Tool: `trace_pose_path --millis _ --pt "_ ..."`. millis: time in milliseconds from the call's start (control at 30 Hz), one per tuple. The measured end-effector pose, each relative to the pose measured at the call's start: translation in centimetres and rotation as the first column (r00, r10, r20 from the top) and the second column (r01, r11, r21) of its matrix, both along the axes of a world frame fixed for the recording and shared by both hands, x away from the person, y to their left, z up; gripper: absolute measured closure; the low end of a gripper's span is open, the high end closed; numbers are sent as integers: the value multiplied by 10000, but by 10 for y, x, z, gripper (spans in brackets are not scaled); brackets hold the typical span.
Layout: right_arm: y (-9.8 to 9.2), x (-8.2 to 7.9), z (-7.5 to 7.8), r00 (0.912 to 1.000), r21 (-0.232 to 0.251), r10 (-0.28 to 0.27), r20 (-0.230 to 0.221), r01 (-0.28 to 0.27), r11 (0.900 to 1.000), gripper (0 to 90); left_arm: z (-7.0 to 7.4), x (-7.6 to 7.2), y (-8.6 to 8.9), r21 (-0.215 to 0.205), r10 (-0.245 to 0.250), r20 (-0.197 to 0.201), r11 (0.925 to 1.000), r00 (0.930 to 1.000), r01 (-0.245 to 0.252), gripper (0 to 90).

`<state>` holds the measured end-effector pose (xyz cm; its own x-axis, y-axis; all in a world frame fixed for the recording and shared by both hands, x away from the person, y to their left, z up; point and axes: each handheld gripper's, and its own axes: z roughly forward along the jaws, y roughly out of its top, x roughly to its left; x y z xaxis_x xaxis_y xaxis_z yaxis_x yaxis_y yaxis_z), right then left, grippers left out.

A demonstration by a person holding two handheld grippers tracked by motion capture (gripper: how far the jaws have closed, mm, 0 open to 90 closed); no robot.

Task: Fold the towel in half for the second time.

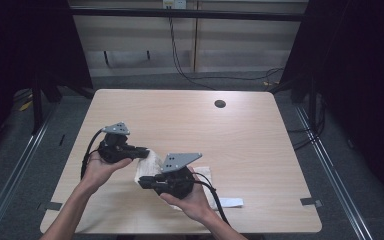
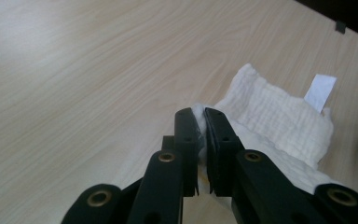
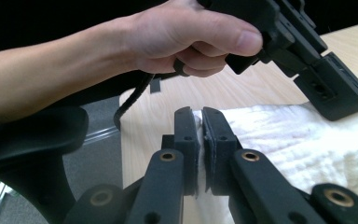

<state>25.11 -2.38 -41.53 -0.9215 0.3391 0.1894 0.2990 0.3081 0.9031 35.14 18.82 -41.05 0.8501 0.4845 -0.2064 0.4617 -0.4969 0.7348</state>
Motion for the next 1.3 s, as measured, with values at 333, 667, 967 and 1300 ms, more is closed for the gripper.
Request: trace_pose_path --millis 333,667,967,1300 --pt "-26 -5 2 9991 -179 -417 67 418 9990 854 1 4 -31 259 -371 -153 9990 9992 375 845" --pt "-51 -7 -3 9957 -397 -923 -90 919 9950 853 -9 9 -51 108 -370 -362 9992 9987 374 843" --pt "-75 -11 -19 9882 -1028 -1494 -340 1453 9840 853 -26 10 -71 131 -409 -786 9990 9961 420 841" --pt "-92 -21 -24 9811 -1110 -1844 -582 1772 9779 853 -33 8 -88 21 -723 -1002 9973 9923 729 840"
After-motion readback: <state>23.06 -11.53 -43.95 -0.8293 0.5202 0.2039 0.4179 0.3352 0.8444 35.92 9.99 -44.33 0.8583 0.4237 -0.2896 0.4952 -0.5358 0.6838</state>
